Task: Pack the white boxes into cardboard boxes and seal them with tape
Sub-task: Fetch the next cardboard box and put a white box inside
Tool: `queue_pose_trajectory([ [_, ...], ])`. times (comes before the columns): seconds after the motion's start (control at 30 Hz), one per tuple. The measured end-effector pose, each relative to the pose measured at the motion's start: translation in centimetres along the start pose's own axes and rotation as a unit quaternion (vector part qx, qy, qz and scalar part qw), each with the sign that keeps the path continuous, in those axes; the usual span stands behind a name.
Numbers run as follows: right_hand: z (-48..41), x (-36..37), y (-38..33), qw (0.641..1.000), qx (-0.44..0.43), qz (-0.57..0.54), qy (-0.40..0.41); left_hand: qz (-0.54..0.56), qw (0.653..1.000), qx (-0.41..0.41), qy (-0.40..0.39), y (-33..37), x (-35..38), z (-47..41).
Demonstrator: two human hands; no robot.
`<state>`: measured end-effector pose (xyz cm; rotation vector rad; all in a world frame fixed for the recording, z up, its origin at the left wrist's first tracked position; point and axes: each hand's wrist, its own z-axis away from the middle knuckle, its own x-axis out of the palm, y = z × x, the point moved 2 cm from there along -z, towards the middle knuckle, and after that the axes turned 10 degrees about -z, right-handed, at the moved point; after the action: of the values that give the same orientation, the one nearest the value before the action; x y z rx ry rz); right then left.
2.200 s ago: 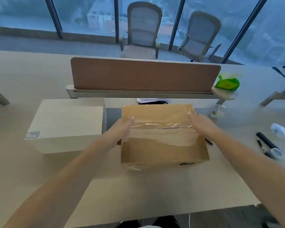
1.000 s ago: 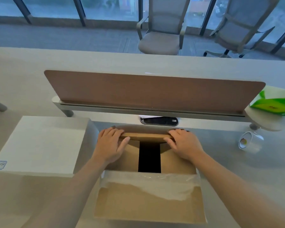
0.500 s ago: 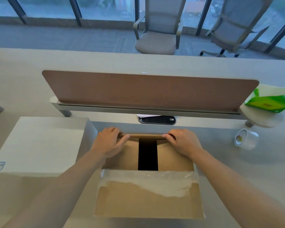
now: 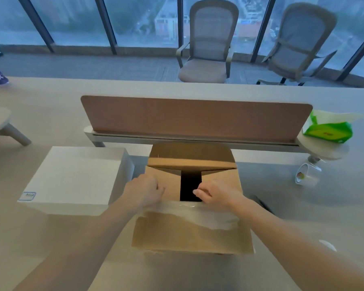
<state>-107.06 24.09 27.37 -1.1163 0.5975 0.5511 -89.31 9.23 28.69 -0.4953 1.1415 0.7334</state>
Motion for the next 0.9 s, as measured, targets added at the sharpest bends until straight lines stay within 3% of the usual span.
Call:
queue_pose_trajectory([
  [0.1,1.4,-0.5,-1.9,1.000,-0.023,-0.014,0.001,0.021,0.999,0.007,0.043,-0.4,-1.6,1.7],
  [0.17,2.4,-1.6,-3.8,1.000,-0.022,-0.001,-0.019,0.055,0.998,0.023,0.032,-0.7,-3.0,3.1],
  [0.33,5.8,-1.9,-6.8,0.980,0.063,-0.046,-0.183,0.063,0.979,0.086,-0.174,-0.4,-3.5,6.7],
  [0.47,8.2,1.1,-6.5,0.960,0.142,-0.038,-0.238,0.012,0.943,0.094,-0.319,-0.6,-0.3,8.7],
  [0.53,9.2,3.1,-6.0,0.959,0.161,0.011,-0.233,-0.021,0.945,0.103,-0.310,-0.3,1.0,9.4],
  [0.63,10.2,5.9,-5.1,0.969,0.148,0.115,-0.162,-0.073,0.960,0.123,-0.240,0.1,2.8,10.5],
  [0.9,10.0,10.0,-4.4,0.969,0.133,0.208,-0.030,-0.115,0.977,0.179,-0.031,0.4,7.0,12.7],
])
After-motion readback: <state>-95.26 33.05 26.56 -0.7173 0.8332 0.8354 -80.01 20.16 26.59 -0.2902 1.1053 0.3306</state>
